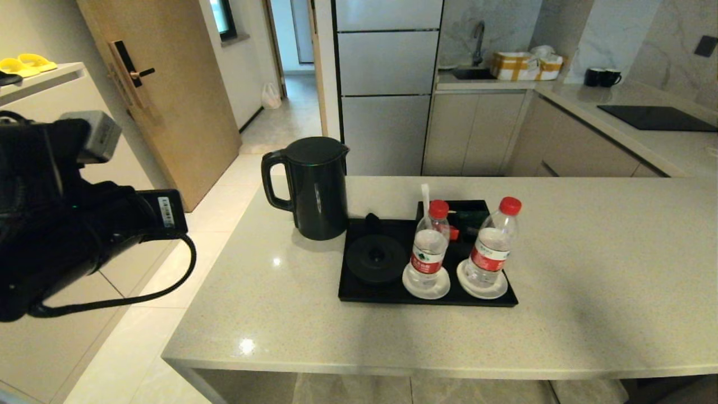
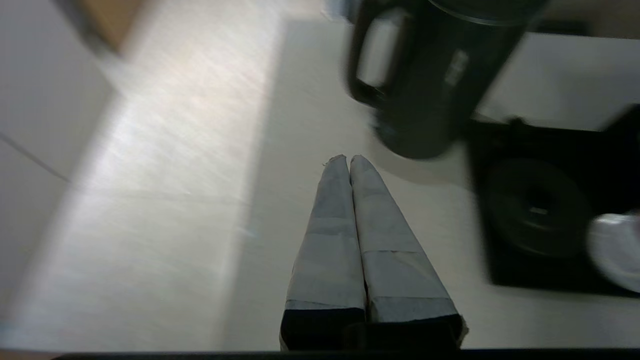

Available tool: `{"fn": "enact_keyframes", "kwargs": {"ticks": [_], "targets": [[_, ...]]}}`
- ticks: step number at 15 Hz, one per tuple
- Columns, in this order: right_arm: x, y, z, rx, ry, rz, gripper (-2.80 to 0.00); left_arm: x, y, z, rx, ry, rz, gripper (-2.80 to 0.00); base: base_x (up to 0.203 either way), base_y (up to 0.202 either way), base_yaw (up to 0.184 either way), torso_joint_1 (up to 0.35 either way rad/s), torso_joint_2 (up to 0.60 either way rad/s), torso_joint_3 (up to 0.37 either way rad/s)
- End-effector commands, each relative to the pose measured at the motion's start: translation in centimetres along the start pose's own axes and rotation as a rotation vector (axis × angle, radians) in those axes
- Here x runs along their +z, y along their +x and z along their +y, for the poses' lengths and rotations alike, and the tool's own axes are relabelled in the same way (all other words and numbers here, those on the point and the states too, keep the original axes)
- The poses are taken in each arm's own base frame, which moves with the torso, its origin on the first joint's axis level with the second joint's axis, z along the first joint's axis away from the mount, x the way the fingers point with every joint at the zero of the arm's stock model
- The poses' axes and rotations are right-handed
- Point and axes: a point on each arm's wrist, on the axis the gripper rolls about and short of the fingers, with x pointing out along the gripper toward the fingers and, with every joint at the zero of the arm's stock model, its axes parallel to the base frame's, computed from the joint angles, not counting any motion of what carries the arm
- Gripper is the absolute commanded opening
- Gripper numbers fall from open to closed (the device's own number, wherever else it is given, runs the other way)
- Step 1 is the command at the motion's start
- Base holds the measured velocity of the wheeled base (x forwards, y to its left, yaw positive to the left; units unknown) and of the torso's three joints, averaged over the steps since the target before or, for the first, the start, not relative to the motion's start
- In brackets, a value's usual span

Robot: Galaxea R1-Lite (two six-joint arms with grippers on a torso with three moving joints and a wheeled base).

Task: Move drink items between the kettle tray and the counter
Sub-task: Return the kettle to its original position

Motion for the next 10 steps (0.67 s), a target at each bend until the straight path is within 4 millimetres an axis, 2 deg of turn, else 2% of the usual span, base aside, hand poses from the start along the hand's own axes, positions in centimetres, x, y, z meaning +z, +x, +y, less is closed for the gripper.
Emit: {"fn": "enact_keyframes", "kwargs": {"ticks": [1,4,5,8,10], "targets": [[0.0,0.0,0.0,0.000,0.001,-0.001,-2.80,-0.3,4.1,0.0,-0.033,-0.134,0.126,-2.80,0.000,0.000,0.000,0.000,0.00,0.000],[0.0,0.0,0.0,0.000,0.000,-0.002,-2.80,0.6,6.6,1.9,-0.129,-0.383,0.319,-2.80,0.000,0.000,0.000,0.000,0.00,0.000],[0.0,0.0,0.0,0.001,0.001,-0.001,-2.80,0.3,7.3,2.4,-0.127,-0.443,0.370,-2.80,0.000,0.000,0.000,0.000,0.00,0.000],[0.0,0.0,0.0,0.000,0.001,-0.001,-2.80,-0.5,7.5,2.8,-0.105,-0.458,0.406,-2.80,0.000,0.000,0.000,0.000,0.00,0.000],[0.0,0.0,0.0,0.000,0.001,-0.001,-2.80,-1.6,7.3,2.9,-0.108,-0.356,0.421,-2.80,0.000,0.000,0.000,0.000,0.00,0.000]]}}
